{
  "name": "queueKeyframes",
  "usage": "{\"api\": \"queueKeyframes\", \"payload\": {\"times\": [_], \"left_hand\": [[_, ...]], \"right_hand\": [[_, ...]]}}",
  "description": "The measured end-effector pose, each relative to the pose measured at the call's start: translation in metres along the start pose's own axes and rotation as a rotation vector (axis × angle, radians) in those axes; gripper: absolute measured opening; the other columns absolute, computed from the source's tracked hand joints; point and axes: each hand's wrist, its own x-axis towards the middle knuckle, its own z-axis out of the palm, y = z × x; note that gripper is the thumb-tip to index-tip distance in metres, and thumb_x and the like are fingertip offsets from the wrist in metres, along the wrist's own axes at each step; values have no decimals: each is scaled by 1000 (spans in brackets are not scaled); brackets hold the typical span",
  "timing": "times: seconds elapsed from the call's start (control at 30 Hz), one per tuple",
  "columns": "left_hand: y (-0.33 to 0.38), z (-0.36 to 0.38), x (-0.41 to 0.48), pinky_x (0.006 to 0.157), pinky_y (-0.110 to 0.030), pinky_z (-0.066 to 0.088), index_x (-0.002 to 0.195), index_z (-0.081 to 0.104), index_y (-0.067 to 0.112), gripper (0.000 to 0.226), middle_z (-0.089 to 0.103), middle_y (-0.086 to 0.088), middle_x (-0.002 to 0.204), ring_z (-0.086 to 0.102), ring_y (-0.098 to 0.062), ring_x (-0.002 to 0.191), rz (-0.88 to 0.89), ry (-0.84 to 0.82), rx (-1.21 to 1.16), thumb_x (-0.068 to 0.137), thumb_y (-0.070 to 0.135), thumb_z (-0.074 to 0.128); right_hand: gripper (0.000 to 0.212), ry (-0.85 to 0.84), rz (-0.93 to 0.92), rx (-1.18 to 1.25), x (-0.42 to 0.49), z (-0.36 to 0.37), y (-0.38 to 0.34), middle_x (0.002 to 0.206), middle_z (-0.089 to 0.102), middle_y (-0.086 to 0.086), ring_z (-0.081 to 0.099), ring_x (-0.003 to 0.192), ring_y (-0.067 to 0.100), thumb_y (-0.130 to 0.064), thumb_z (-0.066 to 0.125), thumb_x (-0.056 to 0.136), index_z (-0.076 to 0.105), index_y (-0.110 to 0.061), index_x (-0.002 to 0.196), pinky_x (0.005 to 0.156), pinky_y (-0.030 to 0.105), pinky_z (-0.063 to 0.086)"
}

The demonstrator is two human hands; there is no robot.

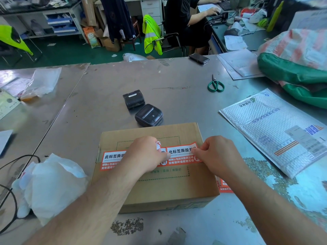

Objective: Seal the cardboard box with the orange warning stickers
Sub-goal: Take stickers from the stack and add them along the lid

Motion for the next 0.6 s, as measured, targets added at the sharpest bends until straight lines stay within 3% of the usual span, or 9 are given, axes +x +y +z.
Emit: {"api": "queueKeyframes", "payload": {"times": [0.37,0.53,0.6], "left_hand": [[2,-5,1,49,-26,25,80,51,20,36,53,9,77,43,-5,61,-4,-28,3,79,51,71],[2,-5,4,49,-25,25,89,56,18,35,48,14,76,41,1,63,25,-25,-13,79,47,72],[3,-6,5,49,-26,24,82,53,19,36,45,15,73,40,-1,62,33,-43,9,79,49,71]], "right_hand": [[34,83,-1,46,-4,7,5,69,60,-6,53,63,5,-41,76,84,56,-19,68,50,23,33],[38,87,50,116,-4,2,7,75,62,-3,56,66,10,-40,82,78,54,-15,80,53,27,37],[37,78,49,111,-2,2,8,76,62,-3,57,67,10,-40,82,78,54,-16,81,53,27,38]]}}
